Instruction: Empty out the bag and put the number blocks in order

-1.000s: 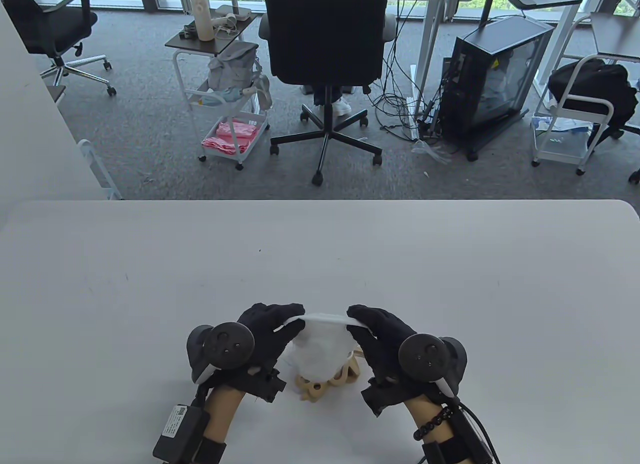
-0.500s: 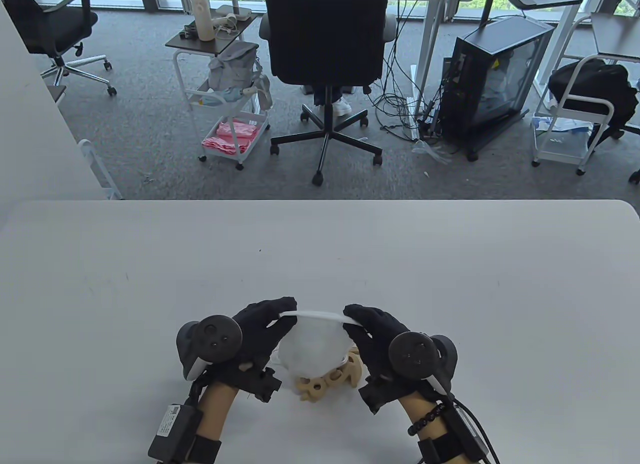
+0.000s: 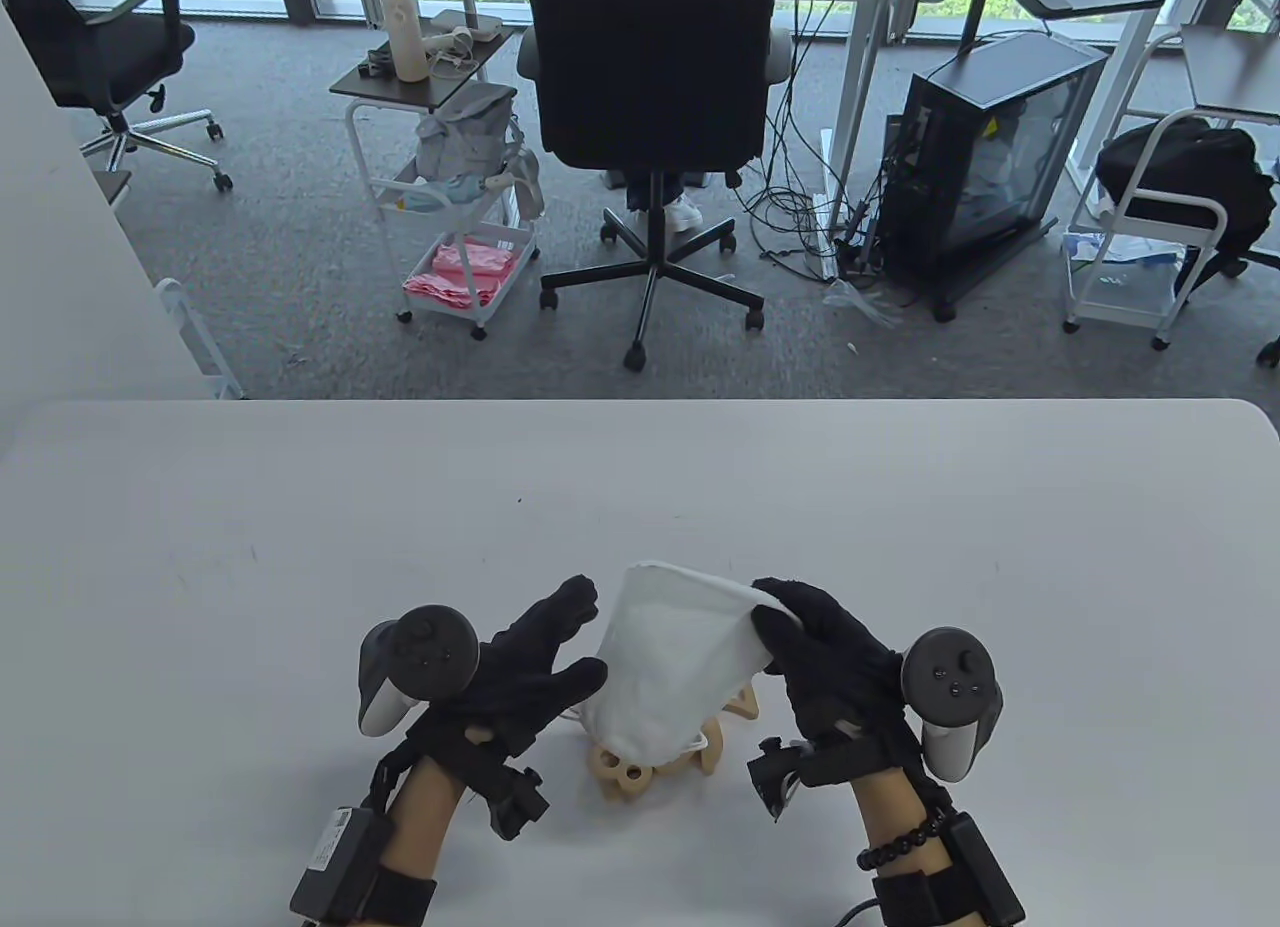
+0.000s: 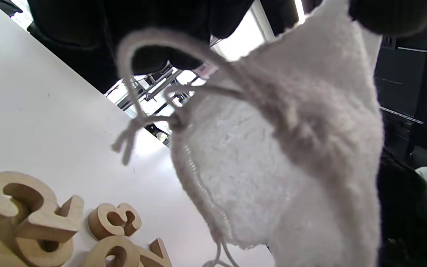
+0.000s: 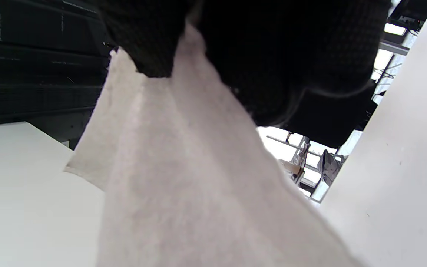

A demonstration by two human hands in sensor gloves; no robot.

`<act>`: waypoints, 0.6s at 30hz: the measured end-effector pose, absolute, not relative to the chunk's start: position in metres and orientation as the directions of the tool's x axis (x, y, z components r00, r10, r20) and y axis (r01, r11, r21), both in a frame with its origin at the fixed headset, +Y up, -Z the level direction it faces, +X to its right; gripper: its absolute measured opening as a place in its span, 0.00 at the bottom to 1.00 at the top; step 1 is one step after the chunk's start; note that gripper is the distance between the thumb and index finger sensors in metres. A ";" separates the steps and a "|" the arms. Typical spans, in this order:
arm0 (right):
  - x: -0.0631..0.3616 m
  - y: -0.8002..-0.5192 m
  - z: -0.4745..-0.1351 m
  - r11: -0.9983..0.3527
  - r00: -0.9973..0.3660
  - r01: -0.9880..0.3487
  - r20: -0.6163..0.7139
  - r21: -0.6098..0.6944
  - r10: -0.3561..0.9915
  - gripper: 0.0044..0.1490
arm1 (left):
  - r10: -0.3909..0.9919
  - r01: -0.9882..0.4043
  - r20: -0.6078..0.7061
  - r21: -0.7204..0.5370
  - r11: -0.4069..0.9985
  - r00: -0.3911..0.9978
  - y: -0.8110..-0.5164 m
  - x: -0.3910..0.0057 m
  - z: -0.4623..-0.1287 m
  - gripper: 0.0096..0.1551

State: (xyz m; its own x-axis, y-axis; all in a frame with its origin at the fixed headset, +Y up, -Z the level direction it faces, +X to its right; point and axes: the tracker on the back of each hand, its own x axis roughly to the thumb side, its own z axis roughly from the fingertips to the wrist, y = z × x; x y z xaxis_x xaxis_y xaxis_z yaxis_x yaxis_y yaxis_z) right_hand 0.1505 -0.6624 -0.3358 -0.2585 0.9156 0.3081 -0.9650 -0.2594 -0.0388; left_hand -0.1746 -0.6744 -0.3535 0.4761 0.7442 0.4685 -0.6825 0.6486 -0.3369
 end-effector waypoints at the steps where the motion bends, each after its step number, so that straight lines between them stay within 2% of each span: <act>1: 0.148 -0.665 -0.337 -0.256 -0.251 -0.966 0.299 -0.023 0.921 0.22 | 0.751 -0.673 0.463 -0.361 0.645 0.471 -0.675 -0.173 -0.353 0.60; 2: 0.146 -0.667 -0.338 -0.245 -0.238 -0.969 0.283 -0.012 0.929 0.22 | 0.755 -0.667 0.456 -0.376 0.643 0.470 -0.675 -0.171 -0.351 0.59; 4: 0.145 -0.671 -0.341 -0.234 -0.220 -0.972 0.259 0.023 0.941 0.22 | 0.739 -0.676 0.437 -0.325 0.661 0.513 -0.674 -0.168 -0.349 0.43; 5: 0.144 -0.673 -0.342 -0.225 -0.211 -0.974 0.248 0.028 0.945 0.22 | 0.721 -0.673 0.434 -0.292 0.679 0.539 -0.674 -0.167 -0.348 0.39; 7: 0.146 -0.676 -0.344 -0.223 -0.208 -0.974 0.225 0.040 0.952 0.22 | 0.671 -0.653 0.417 -0.210 0.728 0.614 -0.674 -0.169 -0.349 0.22; 14: 0.155 -0.682 -0.349 -0.208 -0.209 -0.978 0.196 -0.023 0.958 0.24 | 0.751 -0.726 0.289 -0.210 0.655 0.593 -0.661 -0.199 -0.361 0.22; 18: 0.165 -0.684 -0.350 -0.166 -0.174 -0.984 0.183 -0.059 0.968 0.24 | 0.812 -0.801 0.142 -0.138 0.583 0.566 -0.656 -0.246 -0.373 0.23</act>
State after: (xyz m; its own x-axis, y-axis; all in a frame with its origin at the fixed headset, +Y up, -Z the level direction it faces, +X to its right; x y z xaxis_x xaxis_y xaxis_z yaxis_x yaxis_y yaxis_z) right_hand 0.1645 -0.6841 -0.3502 -0.1738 0.9676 0.1834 -0.9844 -0.1657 -0.0586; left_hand -0.2458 -0.6564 -0.3735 0.5662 0.8119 0.1423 -0.8010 0.5827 -0.1376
